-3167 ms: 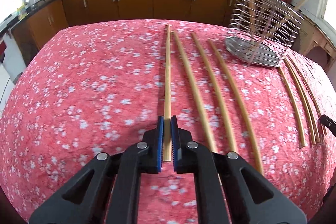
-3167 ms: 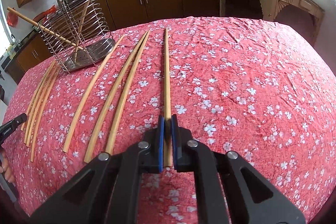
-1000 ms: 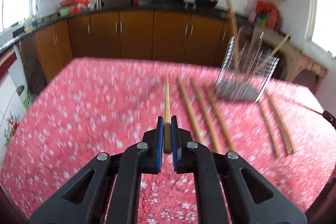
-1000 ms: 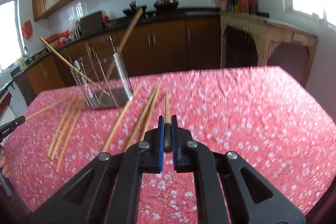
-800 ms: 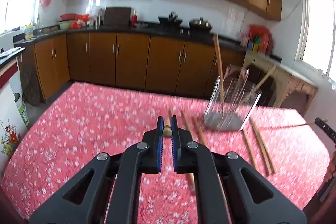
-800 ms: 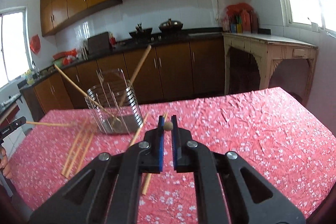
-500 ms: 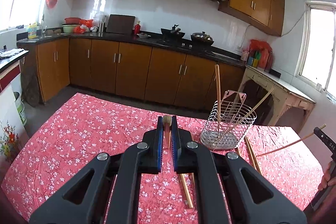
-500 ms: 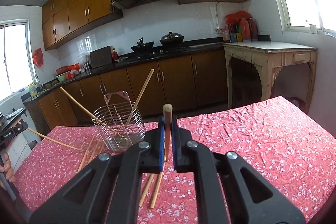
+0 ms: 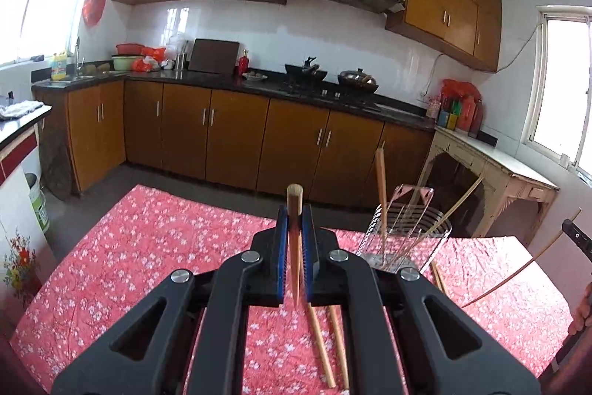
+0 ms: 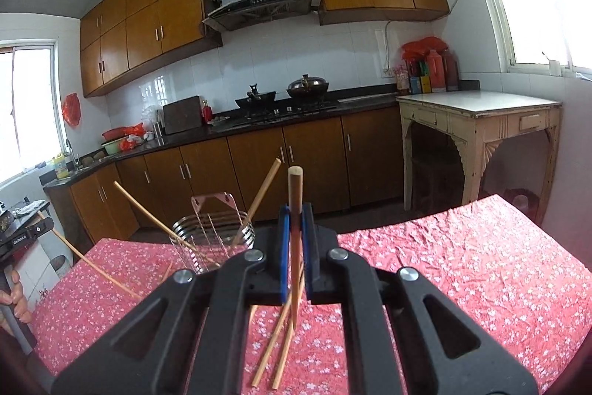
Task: Organize utensils
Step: 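Lift both held chopsticks and lower them upright into the wire holder, then open both grippers to drop the chopsticks into the holder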
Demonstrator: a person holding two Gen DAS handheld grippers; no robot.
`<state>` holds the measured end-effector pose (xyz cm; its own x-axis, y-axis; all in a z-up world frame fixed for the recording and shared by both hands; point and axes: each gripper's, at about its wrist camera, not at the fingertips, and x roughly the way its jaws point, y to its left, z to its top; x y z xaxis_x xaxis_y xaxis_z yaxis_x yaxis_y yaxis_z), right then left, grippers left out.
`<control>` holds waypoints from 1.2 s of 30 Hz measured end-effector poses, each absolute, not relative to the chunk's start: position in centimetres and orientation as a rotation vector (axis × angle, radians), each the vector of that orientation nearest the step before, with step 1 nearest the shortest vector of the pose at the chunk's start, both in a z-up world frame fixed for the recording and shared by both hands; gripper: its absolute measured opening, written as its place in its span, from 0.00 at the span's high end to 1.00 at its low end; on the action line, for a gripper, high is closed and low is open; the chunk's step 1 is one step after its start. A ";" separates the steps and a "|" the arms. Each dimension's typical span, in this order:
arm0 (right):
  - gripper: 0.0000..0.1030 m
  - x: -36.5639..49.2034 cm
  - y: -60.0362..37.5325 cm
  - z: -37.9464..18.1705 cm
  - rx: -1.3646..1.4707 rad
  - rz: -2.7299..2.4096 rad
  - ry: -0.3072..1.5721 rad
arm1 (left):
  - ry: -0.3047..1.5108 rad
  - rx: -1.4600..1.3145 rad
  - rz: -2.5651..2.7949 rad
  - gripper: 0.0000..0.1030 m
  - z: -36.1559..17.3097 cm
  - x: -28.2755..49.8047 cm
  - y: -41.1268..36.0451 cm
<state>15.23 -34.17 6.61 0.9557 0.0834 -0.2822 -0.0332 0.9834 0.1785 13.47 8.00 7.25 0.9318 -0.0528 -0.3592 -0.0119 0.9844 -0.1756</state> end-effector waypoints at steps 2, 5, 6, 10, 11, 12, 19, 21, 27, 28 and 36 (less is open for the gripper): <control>0.93 15.4 -34.0 8.0 0.182 0.076 0.270 | 0.356 -0.172 -0.025 0.93 8.3 13.5 7.6; 0.93 15.8 -33.7 10.7 0.207 0.113 0.224 | 0.311 -0.169 -0.048 0.93 11.0 13.4 6.4; 0.93 16.0 -33.5 11.6 0.215 0.126 0.206 | 0.288 -0.170 -0.061 0.93 12.2 13.4 5.8; 0.93 17.2 -32.2 14.8 0.228 0.176 0.138 | 0.203 -0.169 -0.093 0.93 15.5 13.3 3.5; 0.93 17.6 -31.9 15.3 0.228 0.184 0.129 | 0.175 -0.168 -0.098 0.93 16.6 13.5 2.6; 0.93 18.0 -31.5 15.7 0.228 0.193 0.122 | 0.160 -0.170 -0.099 0.93 17.1 13.7 2.1; 0.93 22.0 -29.0 15.9 0.192 0.211 0.131 | 0.070 -0.222 -0.068 0.93 18.4 17.7 -1.2; 0.93 23.1 -28.6 15.4 0.190 0.217 0.143 | 0.074 -0.229 -0.053 0.93 17.5 19.3 -1.6; 0.93 25.8 -27.7 12.8 0.200 0.231 0.202 | 0.155 -0.270 -0.047 0.93 13.9 22.5 -1.3; 0.93 26.3 -27.6 12.3 0.203 0.233 0.218 | 0.169 -0.277 -0.046 0.93 13.5 22.7 -1.1; 0.93 29.1 -27.6 8.8 0.263 0.246 0.327 | 0.236 -0.268 -0.058 0.93 11.6 23.3 -0.9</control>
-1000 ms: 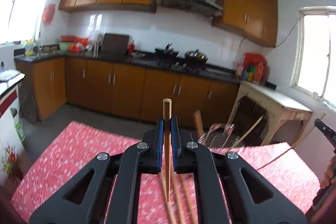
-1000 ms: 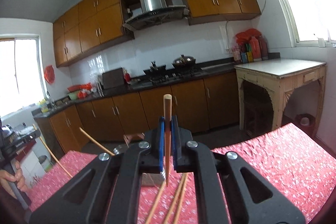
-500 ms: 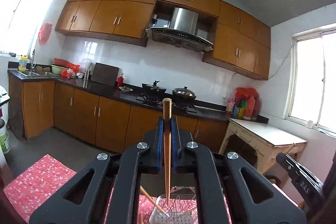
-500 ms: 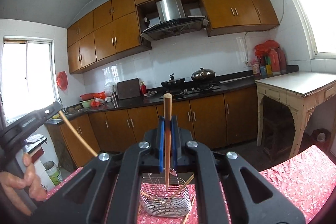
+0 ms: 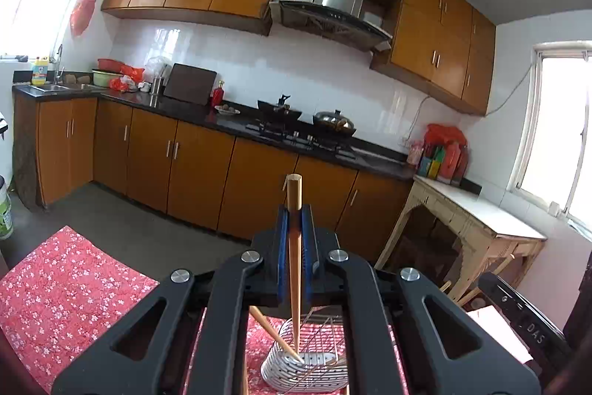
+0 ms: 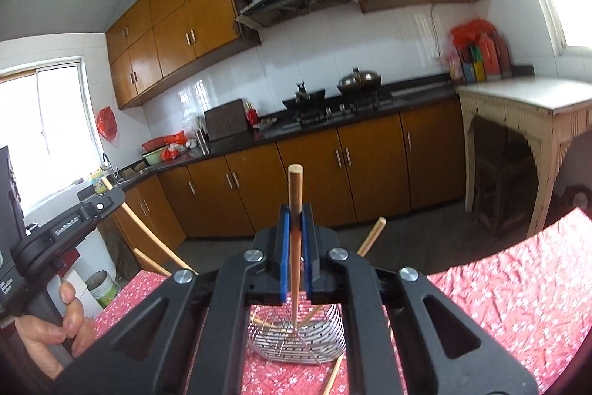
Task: Organize utensils
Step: 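Open both grippers to drop the chopsticks into the holder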
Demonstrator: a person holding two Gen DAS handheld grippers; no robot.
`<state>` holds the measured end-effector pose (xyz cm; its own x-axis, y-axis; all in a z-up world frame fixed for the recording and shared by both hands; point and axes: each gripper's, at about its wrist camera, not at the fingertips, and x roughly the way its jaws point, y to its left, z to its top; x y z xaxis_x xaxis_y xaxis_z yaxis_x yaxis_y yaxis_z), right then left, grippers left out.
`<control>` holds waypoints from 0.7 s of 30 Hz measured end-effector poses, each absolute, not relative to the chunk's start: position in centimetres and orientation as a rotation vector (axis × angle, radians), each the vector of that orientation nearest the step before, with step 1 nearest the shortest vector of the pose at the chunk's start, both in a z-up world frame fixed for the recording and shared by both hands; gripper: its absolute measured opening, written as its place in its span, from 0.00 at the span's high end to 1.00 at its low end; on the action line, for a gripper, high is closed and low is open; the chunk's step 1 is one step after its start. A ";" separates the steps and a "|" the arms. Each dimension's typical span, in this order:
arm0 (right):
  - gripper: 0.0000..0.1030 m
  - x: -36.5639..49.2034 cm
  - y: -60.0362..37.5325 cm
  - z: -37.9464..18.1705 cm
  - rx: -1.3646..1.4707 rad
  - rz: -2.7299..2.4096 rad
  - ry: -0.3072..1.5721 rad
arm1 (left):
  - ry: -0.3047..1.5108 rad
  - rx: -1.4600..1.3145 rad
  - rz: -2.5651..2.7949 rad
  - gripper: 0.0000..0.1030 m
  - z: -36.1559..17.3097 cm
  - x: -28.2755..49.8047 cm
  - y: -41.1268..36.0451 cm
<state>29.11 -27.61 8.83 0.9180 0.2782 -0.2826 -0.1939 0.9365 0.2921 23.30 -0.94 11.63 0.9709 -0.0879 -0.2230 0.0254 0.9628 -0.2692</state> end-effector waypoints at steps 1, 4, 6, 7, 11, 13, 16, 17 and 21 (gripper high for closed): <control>0.93 29.4 -27.7 8.5 0.270 0.245 0.338 | 0.241 -0.266 -0.057 0.93 11.5 23.4 -1.0; 0.93 30.6 -27.9 7.1 0.302 0.242 0.386 | 0.280 -0.261 -0.058 0.93 10.8 24.1 -1.0; 0.93 31.0 -28.0 6.3 0.308 0.237 0.411 | 0.316 -0.260 -0.061 0.93 10.3 24.6 -1.0; 0.92 31.3 -28.0 5.8 0.309 0.229 0.426 | 0.330 -0.260 -0.065 0.93 10.1 24.8 -1.0; 0.89 31.5 -28.2 4.9 0.311 0.196 0.443 | 0.364 -0.258 -0.063 0.93 9.6 24.8 -0.7; 0.87 31.2 -28.6 5.0 0.312 0.189 0.437 | 0.360 -0.255 -0.062 0.93 9.8 24.5 -0.4; 0.78 30.2 -29.2 5.6 0.307 0.167 0.412 | 0.348 -0.249 -0.051 0.93 10.5 23.8 0.0; 0.77 29.8 -29.6 5.8 0.304 0.161 0.404 | 0.345 -0.248 -0.047 0.92 10.6 23.7 0.0; 0.75 28.1 -30.4 6.6 0.291 0.142 0.382 | 0.330 -0.245 -0.028 0.91 11.6 22.6 0.5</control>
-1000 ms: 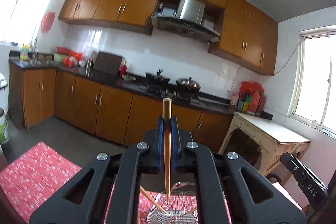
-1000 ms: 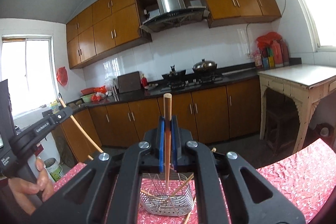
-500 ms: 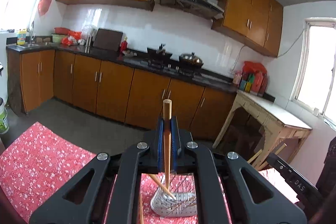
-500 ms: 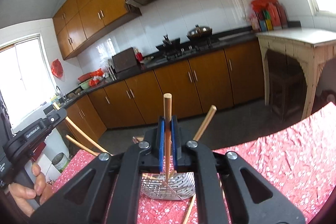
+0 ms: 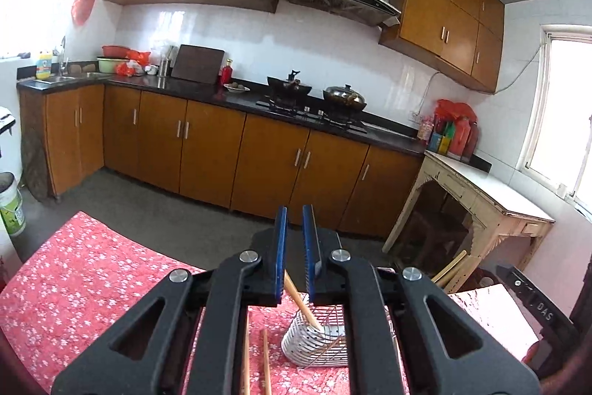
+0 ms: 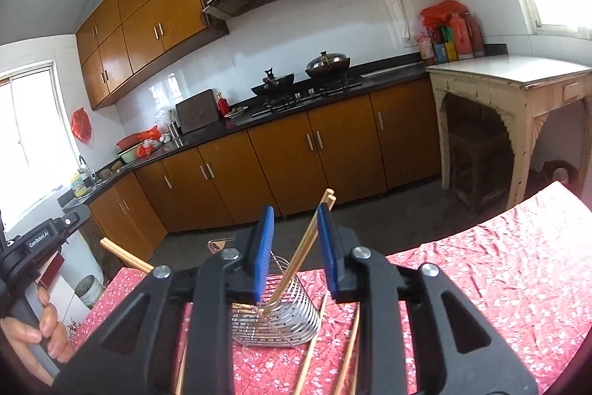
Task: Organize utensils
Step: 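Open both grippers to drop the chopsticks into the holder, then move both open grippers back over the remaining chopsticks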
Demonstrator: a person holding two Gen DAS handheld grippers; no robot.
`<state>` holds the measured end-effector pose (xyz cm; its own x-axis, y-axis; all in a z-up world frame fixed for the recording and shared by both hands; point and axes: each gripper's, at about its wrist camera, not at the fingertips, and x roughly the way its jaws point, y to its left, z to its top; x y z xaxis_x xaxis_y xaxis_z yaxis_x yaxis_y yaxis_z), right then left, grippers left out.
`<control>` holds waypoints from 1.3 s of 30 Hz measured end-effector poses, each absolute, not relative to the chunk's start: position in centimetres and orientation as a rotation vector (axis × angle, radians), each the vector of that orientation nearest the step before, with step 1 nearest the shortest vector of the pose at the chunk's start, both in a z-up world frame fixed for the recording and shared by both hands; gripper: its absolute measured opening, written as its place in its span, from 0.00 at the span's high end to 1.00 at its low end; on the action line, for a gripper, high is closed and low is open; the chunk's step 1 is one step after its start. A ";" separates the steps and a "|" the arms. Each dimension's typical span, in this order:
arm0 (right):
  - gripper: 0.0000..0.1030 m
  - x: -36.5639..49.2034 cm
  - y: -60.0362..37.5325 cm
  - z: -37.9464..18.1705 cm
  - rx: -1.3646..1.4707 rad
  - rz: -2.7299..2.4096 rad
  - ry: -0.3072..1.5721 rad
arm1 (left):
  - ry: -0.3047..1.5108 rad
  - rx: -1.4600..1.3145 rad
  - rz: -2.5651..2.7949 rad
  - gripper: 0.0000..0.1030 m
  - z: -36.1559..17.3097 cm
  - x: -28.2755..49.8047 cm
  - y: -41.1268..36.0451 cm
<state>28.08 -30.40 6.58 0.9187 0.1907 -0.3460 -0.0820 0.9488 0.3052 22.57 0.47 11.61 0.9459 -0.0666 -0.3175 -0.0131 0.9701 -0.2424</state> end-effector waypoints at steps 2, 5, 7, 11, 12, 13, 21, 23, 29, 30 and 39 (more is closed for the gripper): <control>0.75 27.1 -30.6 6.8 0.285 0.133 0.379 | 0.327 -0.246 -0.018 0.85 11.9 22.1 0.7; 0.75 25.6 -31.0 6.8 0.277 0.124 0.379 | 0.317 -0.247 -0.001 0.77 12.2 20.5 1.4; 0.75 24.6 -31.3 6.5 0.276 0.117 0.387 | 0.317 -0.242 0.007 0.77 12.2 19.7 1.7; 0.75 23.0 -32.1 5.1 0.275 0.094 0.427 | 0.328 -0.231 0.028 0.77 11.6 18.0 2.7; 0.75 22.7 -32.2 4.5 0.275 0.090 0.442 | 0.337 -0.229 0.036 0.77 11.2 17.5 3.1; 0.75 22.4 -32.2 3.9 0.272 0.086 0.456 | 0.348 -0.228 0.042 0.77 10.6 17.1 3.5; 0.75 21.4 -31.9 -3.2 0.238 0.062 0.624 | 0.499 -0.188 0.098 0.77 4.1 16.5 5.2; 0.75 21.3 -31.6 -4.9 0.231 0.063 0.665 | 0.539 -0.180 0.104 0.77 2.3 16.5 5.2; 0.75 21.0 -30.8 -8.8 0.189 0.083 0.764 | 0.677 -0.126 0.086 0.77 -3.3 16.7 4.5; 0.75 20.9 -30.5 -9.2 0.182 0.088 0.775 | 0.699 -0.119 0.077 0.73 -4.1 16.7 4.4; 0.75 21.3 -29.4 -12.1 0.123 0.108 0.853 | 0.781 -0.111 0.027 0.62 -7.1 17.1 3.8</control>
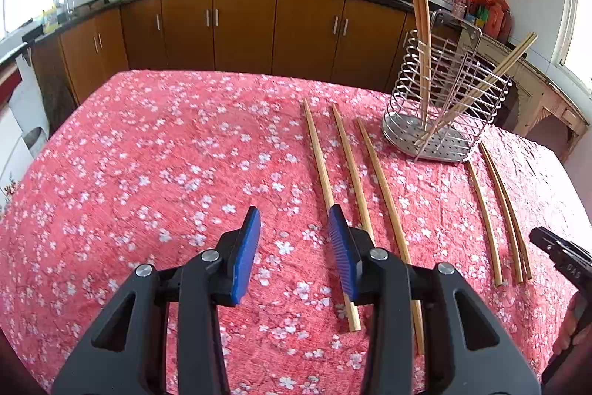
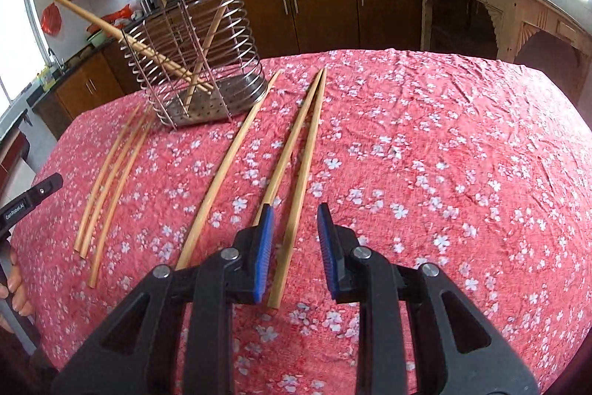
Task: Organize utensils
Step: 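Move both open grippers back over the remaining chopsticks, then close the left gripper on a chopstick while the right gripper grasps another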
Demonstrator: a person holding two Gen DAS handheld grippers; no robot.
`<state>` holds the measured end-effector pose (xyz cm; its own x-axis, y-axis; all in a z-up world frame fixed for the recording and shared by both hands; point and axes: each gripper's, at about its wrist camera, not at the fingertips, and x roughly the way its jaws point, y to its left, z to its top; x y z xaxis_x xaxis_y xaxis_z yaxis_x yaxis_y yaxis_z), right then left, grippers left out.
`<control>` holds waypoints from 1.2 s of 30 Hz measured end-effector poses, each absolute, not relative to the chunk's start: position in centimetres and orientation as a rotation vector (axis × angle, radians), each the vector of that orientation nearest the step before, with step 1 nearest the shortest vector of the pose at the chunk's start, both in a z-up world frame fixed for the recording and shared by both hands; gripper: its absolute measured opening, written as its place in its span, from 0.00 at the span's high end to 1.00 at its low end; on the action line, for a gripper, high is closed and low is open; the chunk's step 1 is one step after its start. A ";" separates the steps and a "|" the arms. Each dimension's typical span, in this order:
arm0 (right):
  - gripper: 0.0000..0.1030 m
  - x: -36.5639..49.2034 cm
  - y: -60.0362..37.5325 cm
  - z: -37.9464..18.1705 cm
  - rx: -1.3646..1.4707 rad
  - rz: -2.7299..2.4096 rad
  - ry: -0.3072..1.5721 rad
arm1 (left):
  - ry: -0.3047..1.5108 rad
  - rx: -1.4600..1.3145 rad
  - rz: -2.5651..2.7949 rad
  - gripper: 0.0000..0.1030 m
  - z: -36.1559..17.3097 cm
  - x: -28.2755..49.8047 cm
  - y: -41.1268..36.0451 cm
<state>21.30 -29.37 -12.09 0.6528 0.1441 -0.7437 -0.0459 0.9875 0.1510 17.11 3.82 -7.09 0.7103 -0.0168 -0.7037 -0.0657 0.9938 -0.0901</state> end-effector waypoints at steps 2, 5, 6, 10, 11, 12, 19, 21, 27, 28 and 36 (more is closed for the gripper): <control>0.75 21.5 -29.0 -12.4 0.103 0.102 0.862 | 0.791 -0.120 0.020 0.62 -7.4 17.1 3.8; 0.75 21.8 -28.8 -13.0 0.086 0.088 0.883 | 0.805 -0.132 0.008 0.62 -7.9 17.2 3.7; 0.76 21.9 -28.9 -13.3 0.087 0.085 0.890 | 0.810 -0.135 0.005 0.62 -7.9 17.2 3.6; 0.92 22.3 -29.7 -13.6 0.107 0.056 0.891 | 0.832 -0.150 -0.009 0.62 -8.5 17.5 3.4; 0.92 22.3 -30.0 -13.5 0.118 0.050 0.893 | 0.834 -0.152 -0.011 0.62 -8.6 17.6 3.4; 0.92 22.4 -30.6 -13.5 0.131 0.022 0.893 | 0.837 -0.154 -0.015 0.62 -8.7 17.6 3.3; 0.92 22.7 -34.4 -13.5 0.230 -0.112 0.892 | 0.859 -0.123 -0.033 0.62 -9.5 18.1 2.3; 0.92 22.7 -34.2 -13.6 0.214 -0.106 0.891 | 0.866 -0.107 -0.040 0.62 -9.7 18.2 1.8; 0.92 22.8 -32.9 -13.7 0.182 -0.064 0.893 | 0.903 -0.022 0.003 0.88 -10.9 18.8 0.8; 0.92 22.6 -32.9 -13.7 0.170 -0.064 0.891 | 0.905 -0.013 0.022 0.90 -11.0 19.0 1.0; 0.92 22.6 -32.6 -13.7 0.143 -0.069 0.882 | 0.894 -0.040 0.073 0.92 -11.2 19.7 3.7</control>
